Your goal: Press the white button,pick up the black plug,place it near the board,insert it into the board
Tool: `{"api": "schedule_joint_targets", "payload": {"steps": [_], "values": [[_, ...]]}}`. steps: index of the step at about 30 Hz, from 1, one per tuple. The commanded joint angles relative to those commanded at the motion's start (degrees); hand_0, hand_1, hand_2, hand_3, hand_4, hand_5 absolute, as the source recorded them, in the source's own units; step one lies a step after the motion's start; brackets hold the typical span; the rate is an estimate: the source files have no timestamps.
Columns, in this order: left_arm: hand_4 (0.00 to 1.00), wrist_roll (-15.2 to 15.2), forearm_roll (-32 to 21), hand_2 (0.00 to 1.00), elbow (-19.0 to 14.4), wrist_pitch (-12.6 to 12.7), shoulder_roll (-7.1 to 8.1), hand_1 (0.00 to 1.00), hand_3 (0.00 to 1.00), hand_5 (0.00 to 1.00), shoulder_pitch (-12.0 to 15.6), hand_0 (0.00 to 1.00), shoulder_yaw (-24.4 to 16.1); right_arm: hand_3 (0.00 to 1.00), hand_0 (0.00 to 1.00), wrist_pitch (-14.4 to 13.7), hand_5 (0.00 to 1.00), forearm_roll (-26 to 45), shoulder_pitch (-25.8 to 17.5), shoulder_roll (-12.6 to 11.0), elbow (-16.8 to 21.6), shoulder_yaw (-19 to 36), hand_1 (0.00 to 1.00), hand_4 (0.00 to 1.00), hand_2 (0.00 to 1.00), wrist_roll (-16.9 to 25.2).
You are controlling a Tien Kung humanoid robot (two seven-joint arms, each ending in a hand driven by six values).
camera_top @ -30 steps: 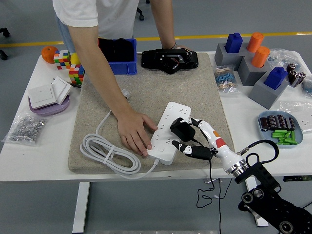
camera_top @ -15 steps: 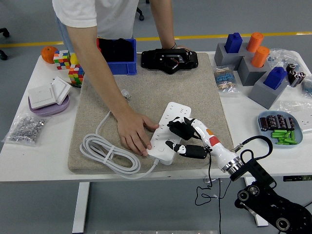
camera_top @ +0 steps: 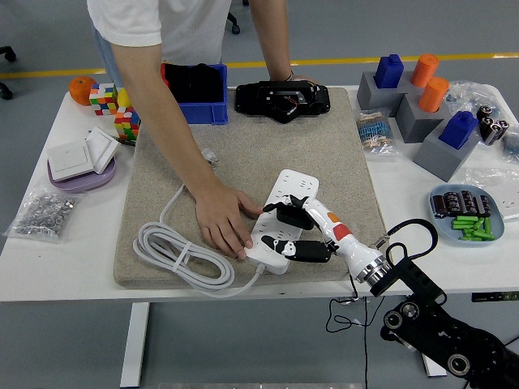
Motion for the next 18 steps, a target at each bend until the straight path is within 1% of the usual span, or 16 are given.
{"api": "schedule_joint_targets", "payload": {"steps": [5, 10, 15, 18], "values": [[0.652, 0.03, 0.33, 0.589, 0.0, -0.02, 0.01, 0.663, 0.683, 0.294, -0.11, 0.708, -0.1, 0.633, 0.841, 0.1, 0.368, -0.23, 0.93, 0.29, -0.25, -0.63, 0.756, 0.834, 0.703, -0.41], [0.651, -0.01, 0.17, 0.589, 0.0, 0.01, 0.04, 0.663, 0.683, 0.291, -0.07, 0.707, -0.01, 0.633, 0.841, 0.05, 0.368, -0.52, 0.52, -0.08, 0.96, 0.22, 0.755, 0.834, 0.701, -0.42], [0.651, 0.03, 0.45, 0.588, 0.0, 0.0, 0.01, 0.663, 0.682, 0.292, 0.06, 0.707, -0.12, 0.635, 0.839, -0.14, 0.367, -1.62, -0.48, -0.66, 3.46, 3.33, 0.752, 0.834, 0.698, -0.53], [0.651, 0.09, 0.86, 0.588, 0.0, -0.05, -0.02, 0.663, 0.682, 0.292, 0.09, 0.707, -0.23, 0.635, 0.839, -0.21, 0.367, -2.9, -1.54, -1.26, 5.67, 6.33, 0.752, 0.834, 0.698, -0.87]]}}
